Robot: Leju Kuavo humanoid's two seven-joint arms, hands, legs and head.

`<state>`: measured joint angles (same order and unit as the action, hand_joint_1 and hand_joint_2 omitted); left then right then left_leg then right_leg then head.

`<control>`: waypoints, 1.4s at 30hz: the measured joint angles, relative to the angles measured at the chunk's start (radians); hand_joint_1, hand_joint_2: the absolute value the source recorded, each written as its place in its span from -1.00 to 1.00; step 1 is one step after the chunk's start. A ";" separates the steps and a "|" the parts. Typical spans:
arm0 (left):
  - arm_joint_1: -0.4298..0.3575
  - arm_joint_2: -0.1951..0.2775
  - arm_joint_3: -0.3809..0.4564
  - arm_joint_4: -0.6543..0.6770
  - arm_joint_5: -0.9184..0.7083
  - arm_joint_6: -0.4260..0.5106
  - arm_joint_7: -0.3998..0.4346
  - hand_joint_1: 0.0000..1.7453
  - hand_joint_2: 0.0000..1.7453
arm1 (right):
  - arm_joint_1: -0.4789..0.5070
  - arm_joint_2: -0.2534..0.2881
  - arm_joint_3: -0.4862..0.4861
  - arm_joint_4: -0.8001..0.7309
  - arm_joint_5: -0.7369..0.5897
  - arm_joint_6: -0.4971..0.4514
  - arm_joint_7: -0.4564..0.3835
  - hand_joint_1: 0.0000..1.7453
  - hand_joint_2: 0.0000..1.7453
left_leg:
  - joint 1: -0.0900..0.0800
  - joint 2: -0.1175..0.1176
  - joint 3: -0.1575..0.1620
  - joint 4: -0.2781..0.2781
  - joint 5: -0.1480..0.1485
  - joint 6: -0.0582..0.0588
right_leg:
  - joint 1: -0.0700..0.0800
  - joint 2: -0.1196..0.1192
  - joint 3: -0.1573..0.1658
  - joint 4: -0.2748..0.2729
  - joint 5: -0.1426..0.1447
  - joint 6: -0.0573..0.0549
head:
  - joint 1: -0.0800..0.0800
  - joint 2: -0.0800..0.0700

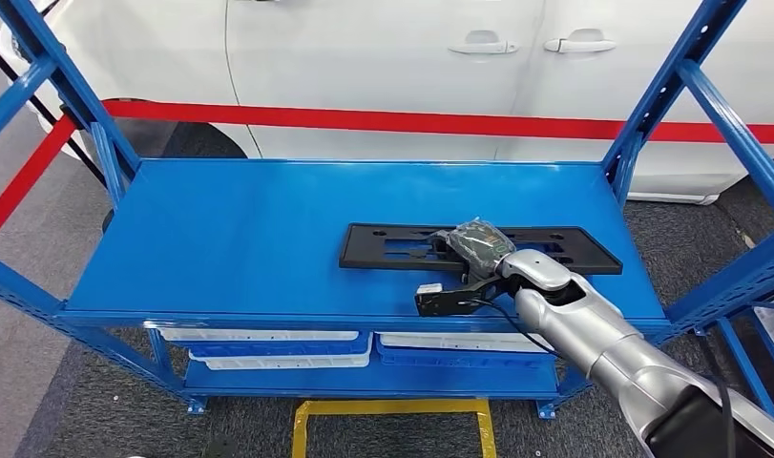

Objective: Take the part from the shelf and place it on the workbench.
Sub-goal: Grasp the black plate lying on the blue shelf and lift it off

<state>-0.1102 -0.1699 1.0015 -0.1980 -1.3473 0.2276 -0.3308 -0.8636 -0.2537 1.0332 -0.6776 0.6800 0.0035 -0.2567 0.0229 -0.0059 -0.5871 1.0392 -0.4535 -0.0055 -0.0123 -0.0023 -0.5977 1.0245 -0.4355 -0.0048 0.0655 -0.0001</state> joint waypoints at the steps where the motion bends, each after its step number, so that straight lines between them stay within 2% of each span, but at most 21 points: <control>1: 0.001 0.000 0.001 0.000 0.002 0.001 0.000 -1.00 -1.00 | -0.001 -0.001 0.000 -0.008 0.026 -0.015 0.012 1.00 1.00 | -0.002 -0.001 0.003 -0.011 -0.002 0.007 | 0.002 0.001 -0.003 0.002 0.000 0.006 | 0.001 0.000; 3: 0.002 0.000 0.004 0.000 0.005 0.003 -0.001 -1.00 -1.00 | 0.000 -0.002 0.001 -0.029 0.073 -0.042 0.040 1.00 1.00 | -0.003 -0.001 0.000 -0.014 0.004 0.022 | 0.001 0.002 -0.007 0.001 0.003 0.019 | 0.001 0.000; 5: 0.002 0.000 0.006 0.000 0.007 0.006 -0.002 -1.00 -1.00 | 0.000 -0.007 0.001 -0.063 0.124 -0.073 0.073 1.00 1.00 | -0.002 0.000 0.000 -0.021 0.012 0.036 | -0.003 0.003 -0.023 0.031 -0.020 0.028 | 0.002 0.000; 8: 0.003 0.000 0.013 0.000 0.007 0.010 -0.002 -1.00 -1.00 | 0.006 -0.011 0.000 -0.137 0.210 -0.116 0.130 1.00 1.00 | -0.003 0.002 -0.003 -0.024 0.015 0.046 | -0.004 0.003 -0.105 0.207 -0.112 0.035 | 0.002 0.000; 10: 0.003 0.000 0.019 0.000 0.008 0.012 -0.002 -1.00 -1.00 | 0.019 -0.011 -0.001 -0.196 0.262 -0.133 0.162 1.00 1.00 | -0.004 0.002 -0.004 -0.023 0.014 0.047 | -0.004 0.002 -0.143 0.287 -0.128 0.036 | 0.002 0.000; 11: 0.003 -0.001 0.021 0.000 0.008 0.012 -0.002 -1.00 -1.00 | 0.027 -0.011 -0.003 -0.226 0.285 -0.142 0.174 1.00 1.00 | -0.005 0.001 -0.004 -0.021 0.013 0.046 | -0.004 0.002 -0.136 0.271 -0.107 0.034 | 0.002 0.000; 14: 0.002 -0.003 0.023 0.000 0.007 0.014 -0.002 -1.00 -1.00 | 0.047 -0.005 -0.019 -0.311 0.342 -0.187 0.208 1.00 1.00 | -0.006 -0.003 -0.003 -0.016 0.007 0.040 | 0.000 0.002 -0.047 0.077 -0.015 0.020 | 0.002 0.000; 16: 0.002 -0.005 0.024 0.000 0.004 0.015 -0.001 -1.00 -1.00 | 0.061 0.009 -0.035 -0.360 0.381 -0.215 0.231 1.00 1.00 | -0.009 -0.003 -0.006 -0.015 0.005 0.031 | 0.006 0.003 -0.018 0.013 -0.003 0.012 | 0.002 0.000; 20: -0.002 -0.007 0.024 0.000 -0.002 0.017 -0.002 -1.00 -1.00 | 0.084 0.042 -0.049 -0.407 0.445 -0.234 0.258 1.00 1.00 | -0.010 -0.002 -0.012 0.000 -0.011 0.010 | 0.001 0.004 -0.011 -0.003 0.000 -0.008 | 0.001 0.000; 23: -0.005 -0.008 0.024 0.000 -0.005 0.019 -0.002 -1.00 -1.00 | 0.094 0.068 -0.053 -0.420 0.485 -0.252 0.263 1.00 1.00 | -0.007 0.000 -0.090 0.166 -0.097 0.000 | 0.000 0.003 -0.008 -0.009 0.003 -0.023 | 0.001 0.000; 25: -0.004 -0.008 0.024 0.000 -0.005 0.022 -0.001 -1.00 -1.00 | 0.106 0.079 -0.054 -0.431 0.519 -0.262 0.262 1.00 1.00 | -0.007 0.000 -0.139 0.264 -0.124 -0.003 | 0.001 0.003 -0.008 -0.006 0.001 -0.025 | 0.001 0.000; 26: -0.004 -0.008 0.024 0.000 -0.005 0.024 0.000 -1.00 -1.00 | 0.113 0.082 -0.054 -0.439 0.539 -0.265 0.263 1.00 1.00 | -0.007 0.000 -0.139 0.260 -0.108 -0.004 | 0.002 0.003 -0.008 -0.003 -0.001 -0.025 | 0.001 0.000; 27: -0.004 -0.008 0.024 0.000 -0.005 0.025 0.002 -1.00 -1.00 | 0.120 0.084 -0.054 -0.451 0.558 -0.267 0.265 1.00 1.00 | -0.007 0.000 -0.119 0.214 -0.076 -0.003 | 0.001 0.003 -0.008 0.000 -0.003 -0.024 | 0.001 0.000; 29: -0.004 -0.008 0.024 0.000 -0.005 0.030 0.008 -1.00 -1.00 | 0.129 0.086 -0.054 -0.482 0.596 -0.268 0.274 1.00 1.00 | -0.008 0.000 -0.054 0.074 -0.011 0.003 | 0.003 0.004 -0.009 0.007 -0.009 -0.017 | 0.001 0.000; 31: -0.004 -0.009 0.025 0.000 -0.004 0.037 0.015 -1.00 -1.00 | 0.137 0.086 -0.053 -0.517 0.631 -0.271 0.282 1.00 1.00 | -0.011 -0.001 -0.019 -0.004 0.010 0.010 | 0.007 0.005 -0.013 0.012 -0.012 -0.009 | 0.001 0.000; 35: -0.001 -0.015 0.029 0.001 0.005 0.047 0.018 -1.00 -1.00 | 0.151 0.086 -0.052 -0.582 0.685 -0.273 0.299 1.00 1.00 | -0.006 -0.001 -0.014 -0.019 0.013 0.030 | 0.008 0.005 -0.019 0.024 -0.024 0.009 | 0.002 0.000; 37: -0.002 -0.018 0.031 0.001 0.008 0.050 0.016 -1.00 -1.00 | 0.153 0.085 -0.051 -0.607 0.700 -0.272 0.304 1.00 1.00 | -0.003 0.001 -0.011 -0.024 0.016 0.039 | 0.005 0.005 -0.056 0.108 -0.075 0.017 | 0.002 0.000; 39: -0.002 -0.018 0.034 0.001 0.009 0.050 0.016 -1.00 -1.00 | 0.158 0.085 -0.050 -0.623 0.707 -0.272 0.307 1.00 1.00 | -0.003 0.002 -0.011 -0.024 0.015 0.043 | 0.003 0.005 -0.119 0.242 -0.132 0.023 | 0.002 0.000; 40: -0.002 -0.018 0.035 0.001 0.009 0.050 0.016 -1.00 -1.00 | 0.163 0.085 -0.050 -0.628 0.709 -0.271 0.308 1.00 1.00 | -0.003 0.002 -0.011 -0.023 0.015 0.044 | 0.001 0.005 -0.141 0.285 -0.141 0.025 | 0.002 0.000; 41: -0.001 -0.019 0.037 0.001 0.009 0.050 0.016 -1.00 -1.00 | 0.166 0.085 -0.049 -0.632 0.710 -0.271 0.309 1.00 1.00 | -0.003 0.001 -0.011 -0.021 0.013 0.044 | 0.000 0.004 -0.146 0.291 -0.131 0.025 | 0.002 0.000; 42: -0.001 -0.020 0.038 0.001 0.009 0.052 0.016 -1.00 -1.00 | 0.169 0.085 -0.049 -0.636 0.710 -0.271 0.309 1.00 1.00 | -0.003 0.000 -0.010 -0.019 0.012 0.043 | -0.002 0.004 -0.131 0.256 -0.103 0.024 | 0.002 0.000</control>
<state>-0.1112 -0.1894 1.0396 -0.1968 -1.3385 0.2796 -0.3145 -0.6947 -0.1691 0.9842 -1.3140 1.3904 -0.2677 0.0523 0.0198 -0.0056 -0.5971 1.0197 -0.4416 0.0373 -0.0139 0.0018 -0.7283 1.2808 -0.5384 0.0196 0.0677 -0.0002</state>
